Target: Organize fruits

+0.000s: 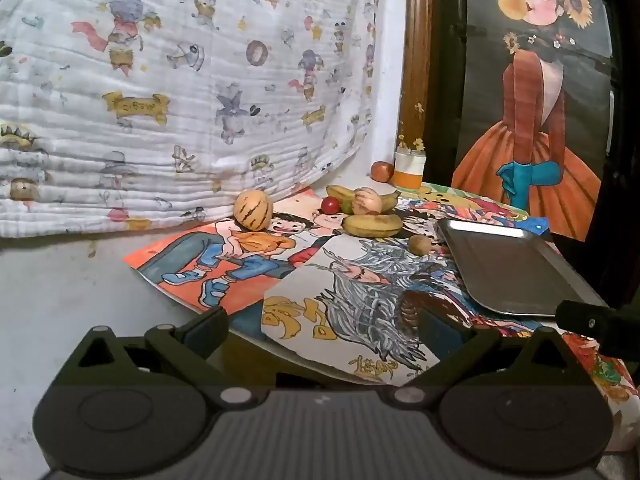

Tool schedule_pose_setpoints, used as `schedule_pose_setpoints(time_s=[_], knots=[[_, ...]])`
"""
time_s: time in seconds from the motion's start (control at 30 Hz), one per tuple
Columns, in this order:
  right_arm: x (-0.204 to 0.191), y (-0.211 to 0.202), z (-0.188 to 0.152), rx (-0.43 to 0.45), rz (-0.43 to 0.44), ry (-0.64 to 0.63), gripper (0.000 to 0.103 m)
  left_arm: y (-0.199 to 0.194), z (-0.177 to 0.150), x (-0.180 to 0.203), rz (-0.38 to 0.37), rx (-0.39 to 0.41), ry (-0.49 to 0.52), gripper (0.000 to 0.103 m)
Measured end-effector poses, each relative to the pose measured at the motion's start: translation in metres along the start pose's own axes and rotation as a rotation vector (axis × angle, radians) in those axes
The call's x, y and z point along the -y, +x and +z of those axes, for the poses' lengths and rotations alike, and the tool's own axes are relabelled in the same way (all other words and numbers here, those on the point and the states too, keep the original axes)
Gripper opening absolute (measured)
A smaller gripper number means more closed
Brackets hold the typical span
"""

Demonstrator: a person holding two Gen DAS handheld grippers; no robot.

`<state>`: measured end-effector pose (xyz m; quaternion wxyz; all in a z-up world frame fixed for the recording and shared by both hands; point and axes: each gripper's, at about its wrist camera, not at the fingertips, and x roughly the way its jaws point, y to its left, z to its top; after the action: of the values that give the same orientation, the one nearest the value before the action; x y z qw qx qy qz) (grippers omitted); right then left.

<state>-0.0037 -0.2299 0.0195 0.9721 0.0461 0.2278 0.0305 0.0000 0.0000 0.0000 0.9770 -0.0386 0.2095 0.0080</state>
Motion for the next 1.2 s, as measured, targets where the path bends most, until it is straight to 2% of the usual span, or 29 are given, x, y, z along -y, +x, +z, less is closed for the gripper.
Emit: schedule_pose_setpoints(time_s=[1.2], knots=[[0.0037,0.0043,-0.0048,-0.034,0.004,0.024,0.103,0.0017,-0.0063,0.0012,0.000,-0.026,-0.003,0.103]])
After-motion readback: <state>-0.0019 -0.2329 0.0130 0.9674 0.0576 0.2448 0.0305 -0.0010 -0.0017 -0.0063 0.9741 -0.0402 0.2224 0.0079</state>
